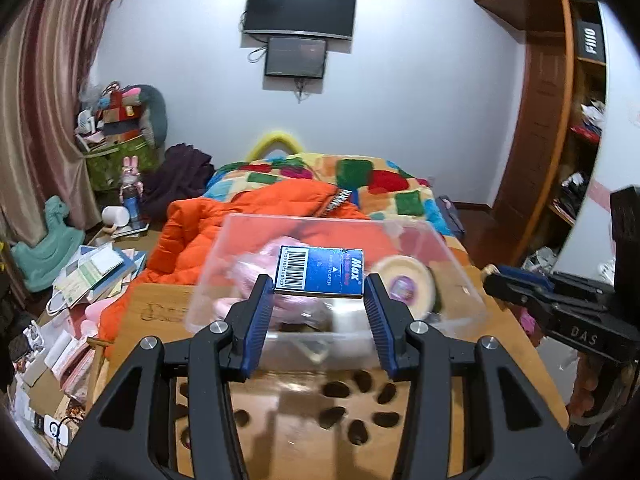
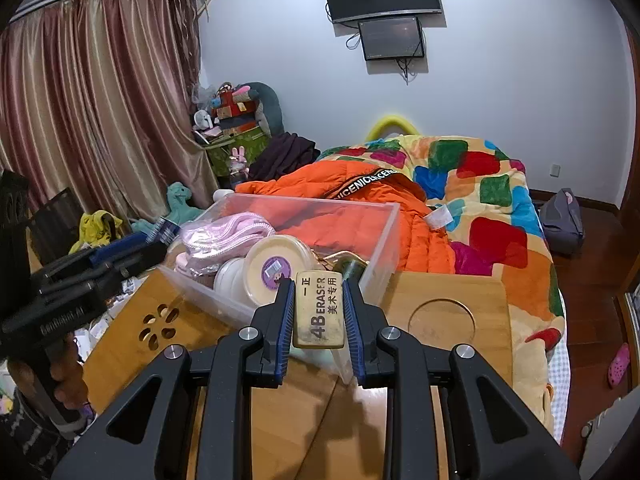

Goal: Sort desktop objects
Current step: 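Carry the blue card pack and eraser over the clear box and release both, then withdraw both open grippers from the clear box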

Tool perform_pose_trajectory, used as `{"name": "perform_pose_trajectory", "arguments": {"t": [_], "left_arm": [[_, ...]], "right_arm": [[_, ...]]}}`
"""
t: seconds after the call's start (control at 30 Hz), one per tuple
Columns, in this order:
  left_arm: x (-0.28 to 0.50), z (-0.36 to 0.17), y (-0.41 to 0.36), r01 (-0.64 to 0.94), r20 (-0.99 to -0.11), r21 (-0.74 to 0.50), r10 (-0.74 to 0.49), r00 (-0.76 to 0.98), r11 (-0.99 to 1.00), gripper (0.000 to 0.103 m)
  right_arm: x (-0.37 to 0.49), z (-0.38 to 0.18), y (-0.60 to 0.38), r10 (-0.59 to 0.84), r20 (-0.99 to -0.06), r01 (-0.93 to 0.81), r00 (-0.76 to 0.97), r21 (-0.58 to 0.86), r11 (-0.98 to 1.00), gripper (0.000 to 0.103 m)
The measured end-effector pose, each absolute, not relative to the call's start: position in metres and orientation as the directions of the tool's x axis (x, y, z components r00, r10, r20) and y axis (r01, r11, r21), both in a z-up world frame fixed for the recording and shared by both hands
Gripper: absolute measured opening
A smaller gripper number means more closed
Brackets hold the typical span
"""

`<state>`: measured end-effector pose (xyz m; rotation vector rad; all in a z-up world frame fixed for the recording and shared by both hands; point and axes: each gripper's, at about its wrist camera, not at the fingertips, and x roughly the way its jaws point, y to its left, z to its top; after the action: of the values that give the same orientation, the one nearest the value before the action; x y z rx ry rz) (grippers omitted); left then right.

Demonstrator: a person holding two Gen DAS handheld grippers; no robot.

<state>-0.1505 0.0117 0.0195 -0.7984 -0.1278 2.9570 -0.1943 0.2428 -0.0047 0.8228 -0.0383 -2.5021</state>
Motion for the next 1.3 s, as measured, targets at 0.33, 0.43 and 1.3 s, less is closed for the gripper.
{"name": "perform_pose_trajectory", "arguments": {"t": [0.33, 0.43, 1.3], "left_arm": [[-0.178, -0.004, 0.007, -0.07, -0.551, -0.116, 0.122, -0.825, -0.991, 0.046], [-0.186, -0.009, 0.011, -0.076, -0.561, -0.111, 0.126, -0.818, -0.991, 0.046], [-0.182, 0.01, 0.015, -0.063, -0.538, -0.035, 0.072, -0.84, -0.997, 0.091]], "right_arm": [[-0.218, -0.024, 0.221, -0.446, -0.597, 0.448, -0.667, 0.158, -0.88, 0.022], [-0.222, -0.027, 0.218, -0.433, -0.606, 0.448, -0.667, 0.138, -0.883, 0.022], [-0.204, -0.009, 0.21, -0.37, -0.565, 0.426, -0.737, 0.037, -0.904, 0.042]]}}
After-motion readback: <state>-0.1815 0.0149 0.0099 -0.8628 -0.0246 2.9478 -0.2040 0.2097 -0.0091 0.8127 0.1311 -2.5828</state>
